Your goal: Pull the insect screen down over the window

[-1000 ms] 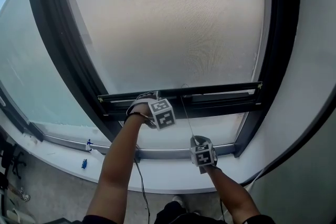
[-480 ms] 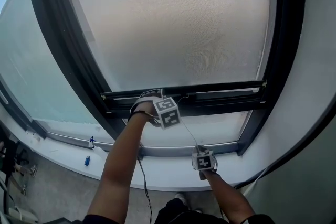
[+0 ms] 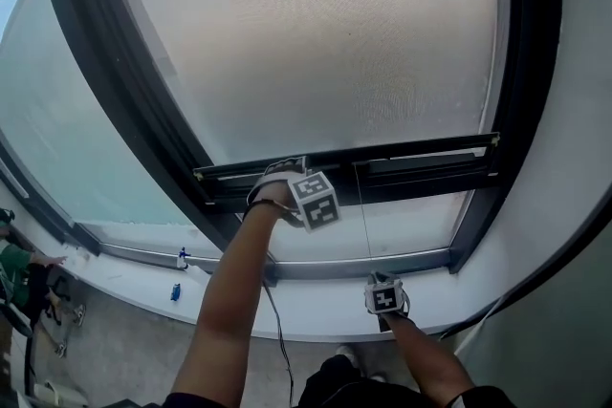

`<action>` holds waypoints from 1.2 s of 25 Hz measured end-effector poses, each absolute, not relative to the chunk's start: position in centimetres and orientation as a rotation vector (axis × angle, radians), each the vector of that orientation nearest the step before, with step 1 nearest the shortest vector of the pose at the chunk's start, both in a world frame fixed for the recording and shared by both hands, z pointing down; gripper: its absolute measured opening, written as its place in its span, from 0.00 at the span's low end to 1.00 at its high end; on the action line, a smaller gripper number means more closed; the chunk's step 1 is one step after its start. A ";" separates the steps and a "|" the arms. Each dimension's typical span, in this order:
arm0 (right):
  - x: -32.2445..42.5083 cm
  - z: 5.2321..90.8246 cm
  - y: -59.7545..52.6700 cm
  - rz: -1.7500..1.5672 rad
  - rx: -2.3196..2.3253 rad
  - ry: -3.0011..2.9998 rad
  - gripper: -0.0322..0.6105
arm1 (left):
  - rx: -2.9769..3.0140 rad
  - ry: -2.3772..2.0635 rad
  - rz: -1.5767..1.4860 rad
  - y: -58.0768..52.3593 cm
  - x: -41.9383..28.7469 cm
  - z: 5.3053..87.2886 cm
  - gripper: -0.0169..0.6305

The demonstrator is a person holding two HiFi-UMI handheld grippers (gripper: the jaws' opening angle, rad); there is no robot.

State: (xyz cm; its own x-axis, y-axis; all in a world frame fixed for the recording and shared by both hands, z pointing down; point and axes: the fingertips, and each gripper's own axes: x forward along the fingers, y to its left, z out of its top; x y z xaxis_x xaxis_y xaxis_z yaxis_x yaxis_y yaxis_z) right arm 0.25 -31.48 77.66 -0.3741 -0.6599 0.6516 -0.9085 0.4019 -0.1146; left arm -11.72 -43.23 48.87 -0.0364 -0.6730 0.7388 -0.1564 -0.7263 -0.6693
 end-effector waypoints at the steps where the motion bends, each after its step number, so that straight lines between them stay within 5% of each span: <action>1: 0.2 77.7 -31.6 0.619 1.337 -2.150 0.12 | -1.859 0.873 -1.817 -43.2 -11.8 48.9 0.63; 10: -0.7 78.8 -31.2 0.557 1.291 -2.167 0.12 | -1.857 0.867 -1.828 -43.1 -11.9 48.9 0.63; 19: -0.6 70.4 -32.3 0.372 1.300 -2.302 0.20 | -1.894 0.852 -1.805 -43.0 -11.9 48.8 0.63; 30: 1.4 56.0 -36.6 -0.457 1.271 -2.252 0.20 | -1.861 0.857 -1.818 -43.2 -11.9 48.8 0.63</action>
